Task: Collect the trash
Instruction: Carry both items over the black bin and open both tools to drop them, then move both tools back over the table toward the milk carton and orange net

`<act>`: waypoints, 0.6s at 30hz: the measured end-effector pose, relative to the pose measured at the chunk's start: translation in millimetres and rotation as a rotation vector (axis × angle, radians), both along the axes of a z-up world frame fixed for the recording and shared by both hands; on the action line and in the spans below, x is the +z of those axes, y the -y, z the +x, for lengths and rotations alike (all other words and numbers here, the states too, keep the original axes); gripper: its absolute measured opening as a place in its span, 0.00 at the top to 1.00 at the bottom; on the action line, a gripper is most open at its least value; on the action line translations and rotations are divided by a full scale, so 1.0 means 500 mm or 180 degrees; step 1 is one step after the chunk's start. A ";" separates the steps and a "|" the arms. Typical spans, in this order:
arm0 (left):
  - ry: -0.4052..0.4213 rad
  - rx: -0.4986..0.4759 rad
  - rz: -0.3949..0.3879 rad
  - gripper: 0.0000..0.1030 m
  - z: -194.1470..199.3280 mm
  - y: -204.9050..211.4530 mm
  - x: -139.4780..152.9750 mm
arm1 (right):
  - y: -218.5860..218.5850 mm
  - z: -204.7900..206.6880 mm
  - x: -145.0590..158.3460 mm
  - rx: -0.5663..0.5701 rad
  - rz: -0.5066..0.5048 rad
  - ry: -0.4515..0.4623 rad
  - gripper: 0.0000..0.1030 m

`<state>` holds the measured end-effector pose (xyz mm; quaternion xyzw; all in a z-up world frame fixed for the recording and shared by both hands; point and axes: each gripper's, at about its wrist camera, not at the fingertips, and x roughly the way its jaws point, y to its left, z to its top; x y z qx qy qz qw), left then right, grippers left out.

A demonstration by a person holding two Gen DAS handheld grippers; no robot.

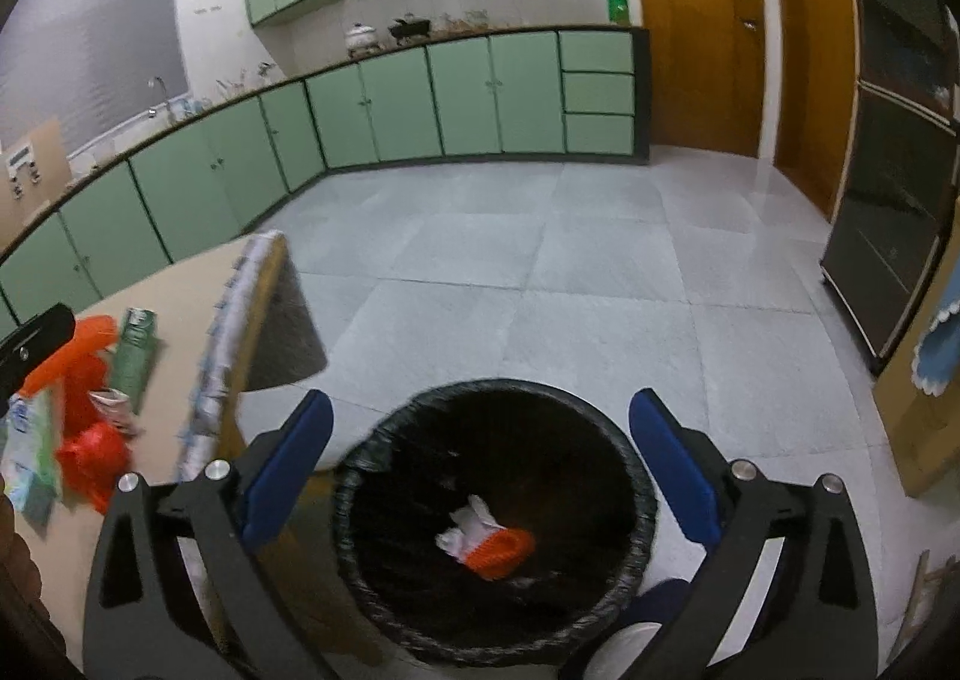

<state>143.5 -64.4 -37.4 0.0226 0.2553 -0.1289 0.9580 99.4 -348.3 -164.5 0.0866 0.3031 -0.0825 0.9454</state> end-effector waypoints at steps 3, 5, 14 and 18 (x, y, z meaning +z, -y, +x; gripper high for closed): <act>0.0072 0.0205 0.0057 0.17 -0.018 -0.060 0.013 | -0.043 0.001 0.025 0.0119 -0.0009 0.0081 0.05; 0.0134 0.0376 0.0098 0.16 -0.034 -0.112 0.022 | -0.074 0.005 0.040 0.0202 -0.0003 0.0132 0.05; 0.0265 0.1156 0.0273 0.16 -0.084 -0.316 0.029 | -0.245 0.025 0.091 0.0671 -0.0087 0.0350 0.05; 0.0228 0.1419 0.0335 0.16 -0.088 -0.390 0.015 | -0.317 0.033 0.105 0.0853 -0.0117 0.0470 0.05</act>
